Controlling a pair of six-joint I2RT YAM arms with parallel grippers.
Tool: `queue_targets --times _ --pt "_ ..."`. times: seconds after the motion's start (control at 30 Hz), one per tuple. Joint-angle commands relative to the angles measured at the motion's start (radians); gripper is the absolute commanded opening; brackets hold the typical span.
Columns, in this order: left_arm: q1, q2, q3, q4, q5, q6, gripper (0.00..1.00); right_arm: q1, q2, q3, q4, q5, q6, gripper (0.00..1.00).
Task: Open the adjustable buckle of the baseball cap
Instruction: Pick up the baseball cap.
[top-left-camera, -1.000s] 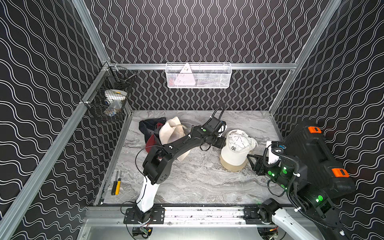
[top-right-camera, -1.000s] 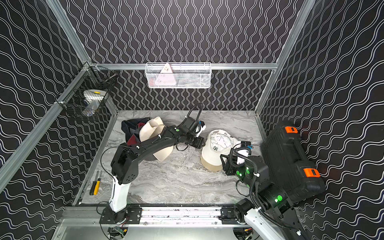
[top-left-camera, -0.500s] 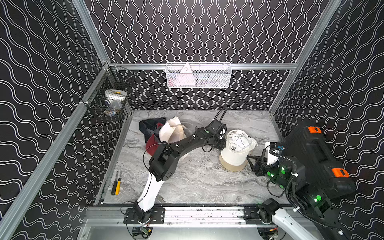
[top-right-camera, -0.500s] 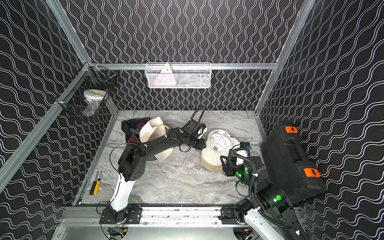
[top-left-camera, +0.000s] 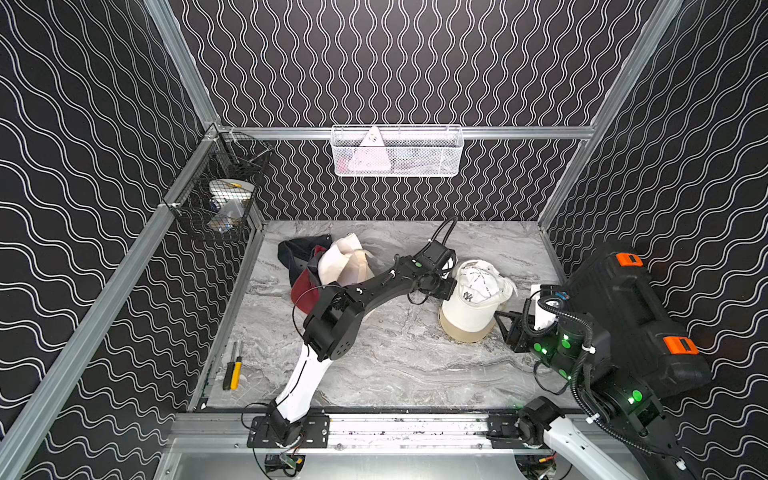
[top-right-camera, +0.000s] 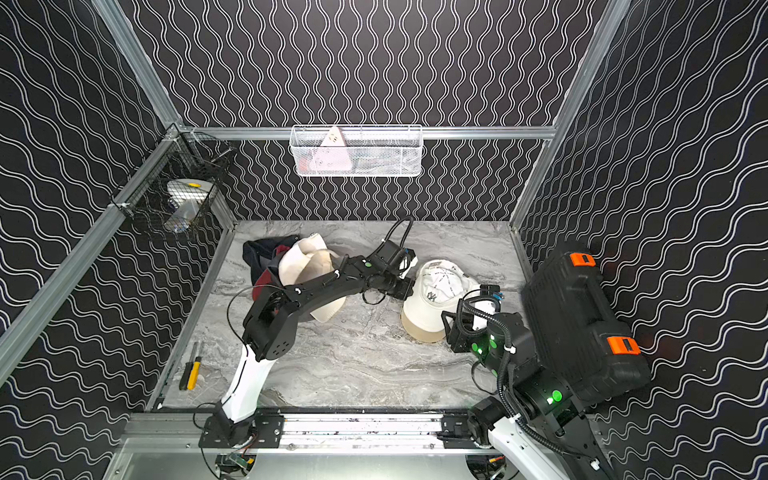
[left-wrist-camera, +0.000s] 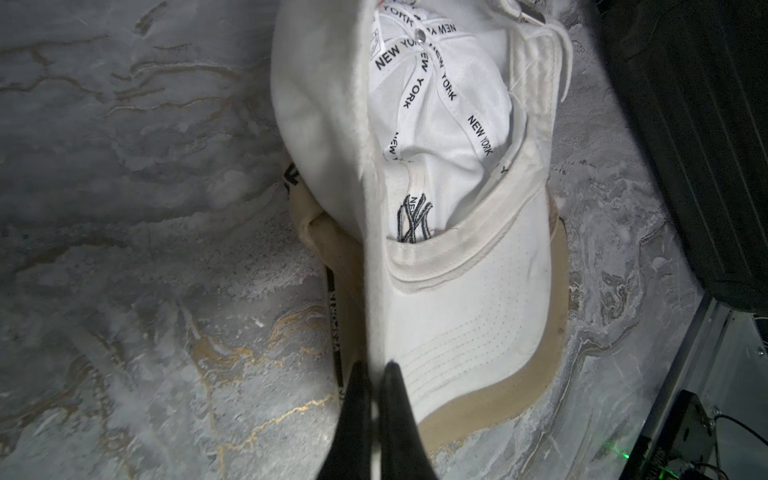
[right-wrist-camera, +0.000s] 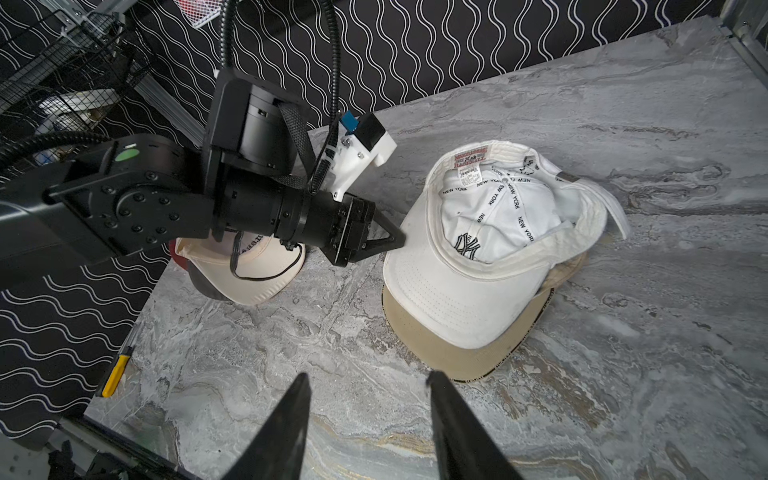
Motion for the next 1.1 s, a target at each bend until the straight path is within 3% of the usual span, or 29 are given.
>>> queue_targets --times 0.0,0.7,1.07 --pt "-0.002 -0.017 0.001 -0.007 -0.022 -0.013 0.0 0.001 0.0 -0.001 -0.001 0.014 -0.006 0.48" --pt "-0.016 -0.237 -0.075 -0.022 -0.021 0.017 0.0 0.001 0.001 0.021 -0.01 0.021 0.003 0.48" --pt "-0.02 -0.425 -0.151 -0.126 -0.109 0.104 0.0 0.001 0.081 0.031 -0.017 0.05 0.03 0.49"
